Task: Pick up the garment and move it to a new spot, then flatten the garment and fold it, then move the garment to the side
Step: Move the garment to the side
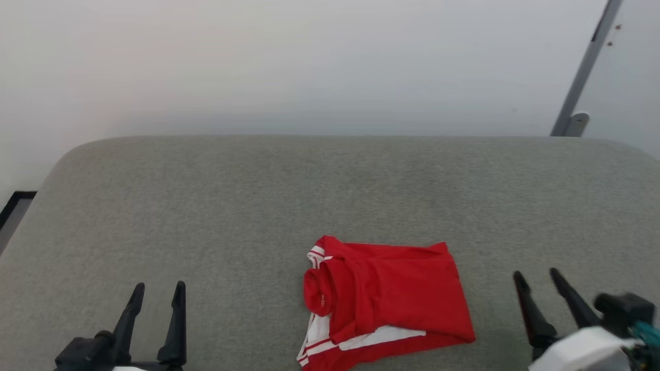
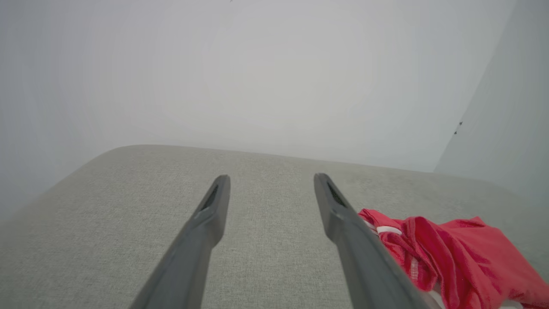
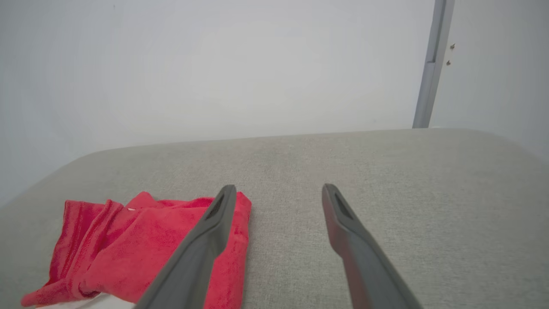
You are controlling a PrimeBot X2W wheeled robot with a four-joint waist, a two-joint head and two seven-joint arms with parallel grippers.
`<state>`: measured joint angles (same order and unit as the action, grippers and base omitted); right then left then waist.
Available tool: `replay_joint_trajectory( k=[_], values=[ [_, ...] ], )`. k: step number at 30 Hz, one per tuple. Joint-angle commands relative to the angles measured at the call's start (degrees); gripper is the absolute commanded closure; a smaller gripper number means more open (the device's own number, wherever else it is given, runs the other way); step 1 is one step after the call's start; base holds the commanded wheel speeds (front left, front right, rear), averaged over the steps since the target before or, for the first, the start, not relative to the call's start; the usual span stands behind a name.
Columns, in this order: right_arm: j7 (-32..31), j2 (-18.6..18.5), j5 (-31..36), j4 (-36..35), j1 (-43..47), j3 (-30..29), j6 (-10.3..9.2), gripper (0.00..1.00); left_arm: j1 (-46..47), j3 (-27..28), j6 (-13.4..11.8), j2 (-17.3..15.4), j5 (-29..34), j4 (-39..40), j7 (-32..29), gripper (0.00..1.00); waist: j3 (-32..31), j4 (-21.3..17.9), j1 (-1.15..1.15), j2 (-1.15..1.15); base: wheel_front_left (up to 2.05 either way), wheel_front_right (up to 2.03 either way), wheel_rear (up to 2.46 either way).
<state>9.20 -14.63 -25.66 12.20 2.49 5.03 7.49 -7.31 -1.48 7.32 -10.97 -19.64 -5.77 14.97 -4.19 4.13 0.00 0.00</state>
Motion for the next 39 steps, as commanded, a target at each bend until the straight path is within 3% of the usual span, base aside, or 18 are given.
replay_joint_trajectory(
  k=[1, 15, 25, 31, 32, 33, 39],
  values=[
    [-1.56, -0.3, -0.9, 0.3, -1.28, 0.76, 0.01, 0.0, 0.54, -0.02, 0.2, -0.26, 0.1, -0.23, 0.27, 0.0, 0.33, 0.91, 0.0, 0.0, 0.0, 0.0, 0.0],
    [-30.91, -10.37, -12.36, 6.52, -12.15, 9.38, 0.01, 0.0, 1.54, -3.43, 0.2, -1.03, -2.79, -2.04, 0.27, 0.0, 3.62, 10.61, 0.0, 0.0, 0.0, 0.0, 0.0],
    [-44.85, -10.8, -14.57, 13.13, -17.33, 12.42, 0.01, 0.0, 4.59, -5.32, 0.2, -0.59, -3.49, -2.68, 0.27, 0.0, 8.11, 14.23, 0.0, 0.0, 0.0, 0.0, 0.0],
    [-53.01, -7.53, -17.91, 18.77, -19.55, 15.8, 0.02, 0.0, 6.48, -5.22, 0.2, -0.19, -3.94, -2.88, 0.27, 0.0, 10.68, 14.35, 0.0, 0.0, 0.0, 0.0, 0.0],
    [-55.08, -7.29, -18.46, 19.73, -20.45, 17.48, 0.02, 0.66, 7.32, -5.54, 0.2, -0.14, -4.03, -2.99, 0.27, 0.0, 11.37, 14.13, 0.0, 0.0, 0.0, 0.0, 0.0],
    [-55.56, -7.29, -18.89, 19.78, -21.01, 18.0, 0.02, 1.0, 7.68, -5.54, 0.2, -0.2, -4.08, -3.03, 0.27, 0.0, 11.65, 13.92, 0.0, 0.0, 0.0, 0.0, 0.0],
    [-54.49, -11.46, -18.75, 15.59, -25.96, 18.16, -0.01, 1.0, 10.08, -5.17, 0.2, 0.25, -5.55, -3.04, 0.27, 0.0, 12.99, 11.73, 0.0, 0.0, 0.0, 0.0, 0.0]
  ],
)
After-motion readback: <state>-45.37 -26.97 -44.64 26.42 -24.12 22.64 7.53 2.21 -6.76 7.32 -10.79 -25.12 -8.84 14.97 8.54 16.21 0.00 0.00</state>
